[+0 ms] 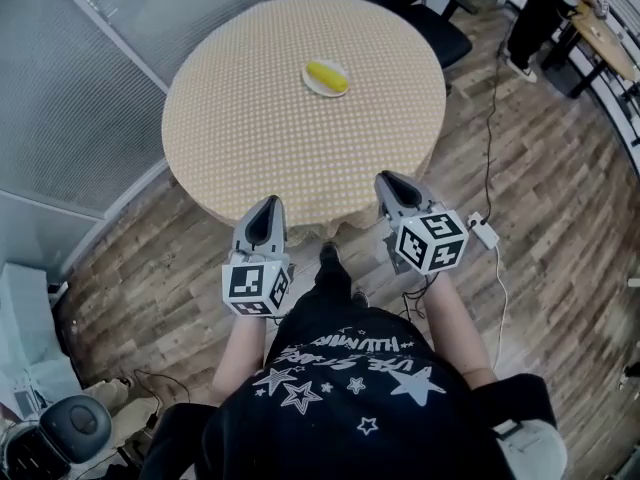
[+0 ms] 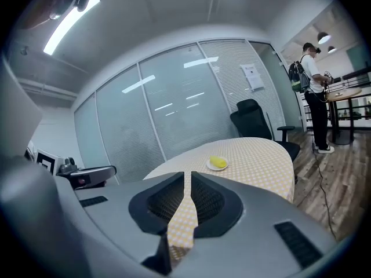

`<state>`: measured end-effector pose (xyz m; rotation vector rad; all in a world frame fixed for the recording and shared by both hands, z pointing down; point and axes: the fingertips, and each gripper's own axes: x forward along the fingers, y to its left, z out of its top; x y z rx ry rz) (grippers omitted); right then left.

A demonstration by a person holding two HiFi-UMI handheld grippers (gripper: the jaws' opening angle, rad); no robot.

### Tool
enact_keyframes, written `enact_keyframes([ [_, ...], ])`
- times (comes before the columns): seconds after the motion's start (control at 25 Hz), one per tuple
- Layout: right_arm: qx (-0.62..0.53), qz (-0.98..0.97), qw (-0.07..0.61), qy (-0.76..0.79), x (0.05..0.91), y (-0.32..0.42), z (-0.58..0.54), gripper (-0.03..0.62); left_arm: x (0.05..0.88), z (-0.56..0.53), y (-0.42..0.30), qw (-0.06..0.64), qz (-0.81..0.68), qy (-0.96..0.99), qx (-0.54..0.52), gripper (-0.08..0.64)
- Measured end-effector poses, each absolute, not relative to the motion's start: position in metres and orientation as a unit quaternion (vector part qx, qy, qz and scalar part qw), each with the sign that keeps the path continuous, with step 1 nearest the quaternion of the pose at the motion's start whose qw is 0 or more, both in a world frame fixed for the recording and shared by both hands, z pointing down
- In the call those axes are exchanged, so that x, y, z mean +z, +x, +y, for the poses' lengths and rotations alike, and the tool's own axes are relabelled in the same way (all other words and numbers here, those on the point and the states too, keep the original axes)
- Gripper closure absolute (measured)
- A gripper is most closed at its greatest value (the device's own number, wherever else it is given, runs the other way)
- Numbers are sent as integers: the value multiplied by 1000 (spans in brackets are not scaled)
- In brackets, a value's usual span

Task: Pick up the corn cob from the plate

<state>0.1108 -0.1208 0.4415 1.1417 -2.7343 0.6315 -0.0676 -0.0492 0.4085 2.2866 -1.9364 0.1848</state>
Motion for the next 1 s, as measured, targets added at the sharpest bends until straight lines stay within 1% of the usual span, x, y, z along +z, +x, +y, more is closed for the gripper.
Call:
enact_keyframes([
  [0.36,215,-889,82,396,449,93,-210,554,430,-143,-78,108,-593,795,67,552],
  [0.52,223,-884,109,396,455,74,-246,555,434,-181,-87,113,-574,806,85,552],
  [1.0,215,-872,157,411,464,36,-305,554,468,-236,-124,152,-553,812,108,552],
])
